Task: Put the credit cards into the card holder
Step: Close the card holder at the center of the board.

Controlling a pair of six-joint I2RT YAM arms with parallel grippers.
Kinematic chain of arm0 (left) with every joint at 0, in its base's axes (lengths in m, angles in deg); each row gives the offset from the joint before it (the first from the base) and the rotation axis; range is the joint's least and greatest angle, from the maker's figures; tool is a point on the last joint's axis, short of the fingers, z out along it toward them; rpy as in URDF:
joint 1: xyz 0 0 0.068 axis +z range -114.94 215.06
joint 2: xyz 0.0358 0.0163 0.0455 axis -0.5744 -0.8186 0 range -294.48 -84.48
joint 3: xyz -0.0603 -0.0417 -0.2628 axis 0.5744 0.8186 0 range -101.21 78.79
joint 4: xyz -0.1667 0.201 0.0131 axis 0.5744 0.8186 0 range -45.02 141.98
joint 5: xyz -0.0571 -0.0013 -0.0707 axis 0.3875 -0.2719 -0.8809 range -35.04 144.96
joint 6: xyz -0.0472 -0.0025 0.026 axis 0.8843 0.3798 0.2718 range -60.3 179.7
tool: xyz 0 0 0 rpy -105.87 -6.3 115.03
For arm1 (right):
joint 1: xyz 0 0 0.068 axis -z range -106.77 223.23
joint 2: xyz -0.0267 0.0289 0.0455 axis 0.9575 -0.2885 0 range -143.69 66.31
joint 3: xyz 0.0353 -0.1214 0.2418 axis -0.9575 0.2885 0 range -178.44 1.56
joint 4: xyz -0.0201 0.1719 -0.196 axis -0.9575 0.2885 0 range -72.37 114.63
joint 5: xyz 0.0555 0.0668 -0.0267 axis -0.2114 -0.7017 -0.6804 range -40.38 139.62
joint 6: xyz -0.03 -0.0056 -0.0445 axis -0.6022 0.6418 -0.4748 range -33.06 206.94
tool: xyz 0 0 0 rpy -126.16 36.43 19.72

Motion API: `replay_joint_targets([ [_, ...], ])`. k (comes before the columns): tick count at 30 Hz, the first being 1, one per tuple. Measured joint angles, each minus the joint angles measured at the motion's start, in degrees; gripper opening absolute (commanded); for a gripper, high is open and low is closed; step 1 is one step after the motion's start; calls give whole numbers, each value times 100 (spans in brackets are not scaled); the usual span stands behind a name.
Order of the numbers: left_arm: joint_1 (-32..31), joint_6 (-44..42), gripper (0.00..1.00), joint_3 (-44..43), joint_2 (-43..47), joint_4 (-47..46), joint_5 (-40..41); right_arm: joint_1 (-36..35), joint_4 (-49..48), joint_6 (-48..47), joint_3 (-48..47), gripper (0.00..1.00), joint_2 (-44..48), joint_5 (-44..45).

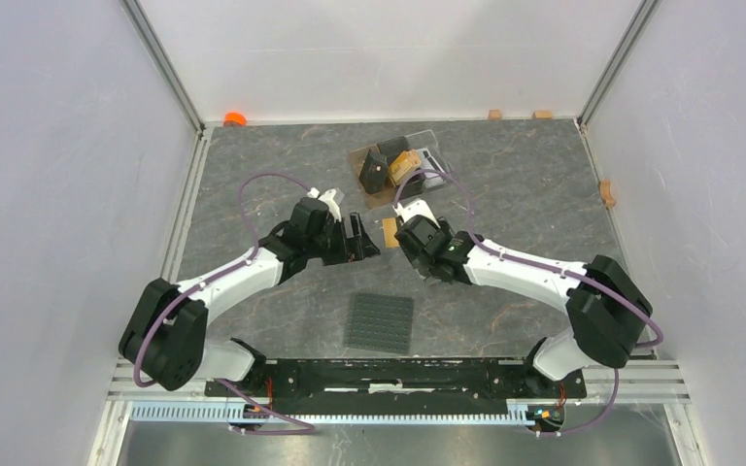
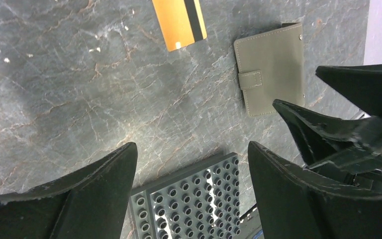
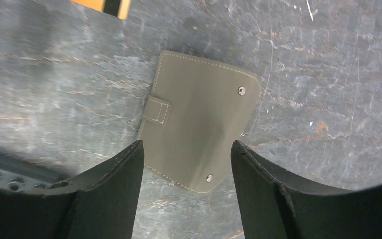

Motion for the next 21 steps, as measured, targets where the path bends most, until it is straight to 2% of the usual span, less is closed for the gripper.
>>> replay_joint_targets([
  [7,-26,199,87,142,-7,-275,-120,116,-35,11,-164,79,511,-501],
  [12,-337,341,85,-4,-289,-597,-179,815,-363,-4,81,86,1213,-1252],
  [15,-610,428,82,-271,-697,-782,-260,1438,-752,2,579,89,1484,-1834],
  [18,-772,514,72,-481,-1110,-1073,-358,2013,-1086,72,1163,89,1537,-2481],
  [21,-813,610,66,-584,-1534,-1399,-474,2258,-1325,199,1554,89,1464,-3014],
])
